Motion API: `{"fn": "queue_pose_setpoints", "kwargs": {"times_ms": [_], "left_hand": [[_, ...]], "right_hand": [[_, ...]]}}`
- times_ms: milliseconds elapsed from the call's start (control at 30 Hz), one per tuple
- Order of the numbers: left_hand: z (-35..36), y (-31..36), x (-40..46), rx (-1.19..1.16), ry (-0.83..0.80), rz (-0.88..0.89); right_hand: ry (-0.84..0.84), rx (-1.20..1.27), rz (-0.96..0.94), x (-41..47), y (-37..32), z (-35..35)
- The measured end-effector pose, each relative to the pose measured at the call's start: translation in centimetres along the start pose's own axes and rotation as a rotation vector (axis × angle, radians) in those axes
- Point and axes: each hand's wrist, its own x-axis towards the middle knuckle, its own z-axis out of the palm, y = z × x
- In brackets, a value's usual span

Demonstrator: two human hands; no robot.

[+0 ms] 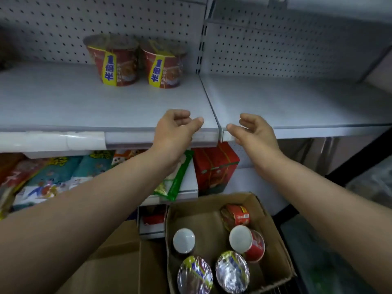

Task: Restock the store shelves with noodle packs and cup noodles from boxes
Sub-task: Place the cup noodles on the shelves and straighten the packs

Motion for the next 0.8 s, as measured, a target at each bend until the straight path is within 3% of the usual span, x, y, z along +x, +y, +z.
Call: {"fn": "queue_pose_setpoints", "kwargs": {"times_ms": [267,600,800], "left_hand": [[3.5,-10.1,-3.7,0.078,-0.068,-0.15],[11.4,-25.9,-6.5,0.121,-0.038,-0.498],[16.6,-32.9,-6.5,0.142,-0.053,-0.595]], "right_hand": [[0.045,-0.047,0.191,-2.6,10.1,-3.2],[0.08,-0.045,0.626,-4.2,28.7,-7.2],[0.049,-0.043,0.728,-4.6,37.0,-7.9]]}}
